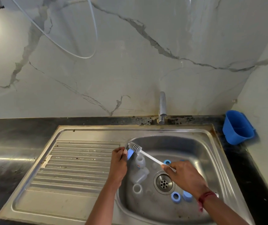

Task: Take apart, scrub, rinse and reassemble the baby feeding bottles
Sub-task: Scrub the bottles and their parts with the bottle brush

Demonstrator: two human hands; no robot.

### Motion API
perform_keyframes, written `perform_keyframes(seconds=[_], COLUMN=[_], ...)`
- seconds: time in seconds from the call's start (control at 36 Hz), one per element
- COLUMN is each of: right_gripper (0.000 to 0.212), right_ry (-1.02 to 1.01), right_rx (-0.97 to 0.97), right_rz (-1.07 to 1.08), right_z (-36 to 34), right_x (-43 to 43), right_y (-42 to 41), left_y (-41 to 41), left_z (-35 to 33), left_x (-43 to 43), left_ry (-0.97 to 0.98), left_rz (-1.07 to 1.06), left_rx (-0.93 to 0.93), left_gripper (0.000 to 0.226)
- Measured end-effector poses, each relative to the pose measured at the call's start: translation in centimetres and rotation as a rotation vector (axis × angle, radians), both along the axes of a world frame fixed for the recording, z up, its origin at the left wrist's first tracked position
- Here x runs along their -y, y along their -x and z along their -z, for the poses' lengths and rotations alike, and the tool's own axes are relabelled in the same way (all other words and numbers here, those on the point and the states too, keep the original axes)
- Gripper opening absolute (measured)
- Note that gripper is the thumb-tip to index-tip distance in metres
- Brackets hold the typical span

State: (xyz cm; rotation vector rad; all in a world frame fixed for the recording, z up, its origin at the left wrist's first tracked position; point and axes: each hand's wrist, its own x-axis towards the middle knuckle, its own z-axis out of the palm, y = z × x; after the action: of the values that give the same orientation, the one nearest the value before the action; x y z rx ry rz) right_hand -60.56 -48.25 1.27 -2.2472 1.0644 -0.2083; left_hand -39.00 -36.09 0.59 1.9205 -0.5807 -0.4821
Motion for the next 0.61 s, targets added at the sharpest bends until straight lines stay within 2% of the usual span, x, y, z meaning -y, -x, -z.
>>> perform_keyframes(seconds=[0.08, 0.28, 0.39, 0.61], right_gripper=[0.058, 0.060, 0.062, 0.060], right_ry=[-0.024, -0.051, -0.029, -0.029], right_rx=[0.011, 0.039, 0.033, 0.034], right_rz=[0.013, 0.037, 0.026, 0.019], right_z=[0.1, 0.1, 0.0, 0.0], right_x=[0.4, 0.8, 0.8, 0.8], right_y=[-0.5, -0.4, -0.6, -1.1], left_y=[-0.1, -1.6, -1.3, -1.2], left_z=[0.0, 0.9, 1.0, 0.4], left_x=[0.1, 0.3, 0.6, 1.1], left_ry=[0.033, 0.158, 0.204, 0.268], left_rz=[0.058, -0.084, -0.054, -0.050], left_rx=[0.004, -0.197, -0.301, -0.373], left_gripper=[0.011, 0.014, 0.021, 0.021])
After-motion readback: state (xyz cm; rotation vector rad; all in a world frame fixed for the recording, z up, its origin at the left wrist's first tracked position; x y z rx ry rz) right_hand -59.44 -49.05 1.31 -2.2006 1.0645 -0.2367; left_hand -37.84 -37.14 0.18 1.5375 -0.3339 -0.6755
